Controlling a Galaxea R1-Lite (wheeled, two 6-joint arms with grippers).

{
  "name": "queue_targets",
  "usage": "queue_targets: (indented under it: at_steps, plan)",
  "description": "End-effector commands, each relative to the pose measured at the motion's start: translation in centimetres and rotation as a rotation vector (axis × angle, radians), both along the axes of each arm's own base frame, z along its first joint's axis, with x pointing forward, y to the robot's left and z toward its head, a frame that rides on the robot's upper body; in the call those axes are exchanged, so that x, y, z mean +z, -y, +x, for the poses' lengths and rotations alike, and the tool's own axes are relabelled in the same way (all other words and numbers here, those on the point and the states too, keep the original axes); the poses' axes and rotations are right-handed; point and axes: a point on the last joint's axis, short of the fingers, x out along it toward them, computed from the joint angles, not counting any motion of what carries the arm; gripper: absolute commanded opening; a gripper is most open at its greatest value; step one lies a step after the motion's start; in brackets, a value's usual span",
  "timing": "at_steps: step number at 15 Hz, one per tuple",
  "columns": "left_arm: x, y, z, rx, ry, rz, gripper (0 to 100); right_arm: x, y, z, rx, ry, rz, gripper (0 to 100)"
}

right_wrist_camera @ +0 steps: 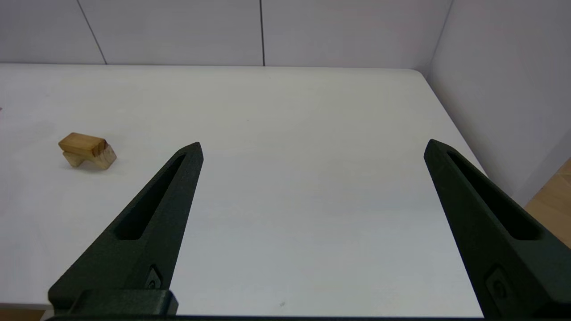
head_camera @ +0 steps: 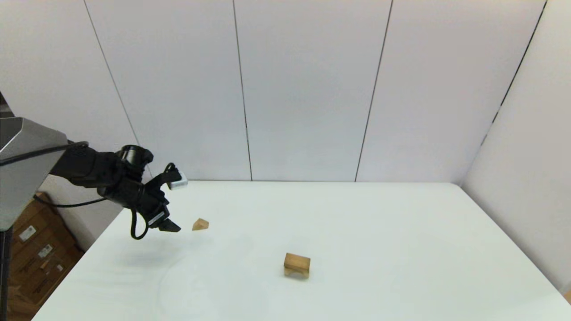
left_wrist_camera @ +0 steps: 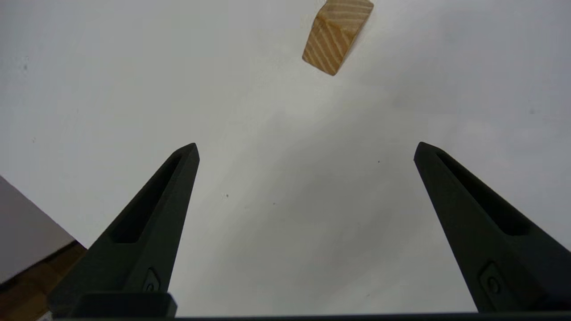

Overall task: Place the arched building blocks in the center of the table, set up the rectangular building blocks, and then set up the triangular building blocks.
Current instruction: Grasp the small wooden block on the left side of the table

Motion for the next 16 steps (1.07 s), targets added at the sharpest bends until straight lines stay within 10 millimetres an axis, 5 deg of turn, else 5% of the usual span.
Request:
queue_targets:
  at_steps: [1, 10, 16]
  plan:
    - [0.4, 1.0, 1.6, -0.071, -0.097, 0.004, 100, 0.0, 0.0, 0.0, 0.0, -0.001, 0.0, 100]
    - [-3.4, 4.5, 5.1, -0.166, -0.175, 0.005, 100, 0.0, 0.0, 0.0, 0.0, 0.0, 0.0, 100]
    - [-5.4, 4.3, 5.4, -0.176, -0.221, 0.001, 100, 0.0, 0.0, 0.0, 0.001, 0.0, 0.0, 100]
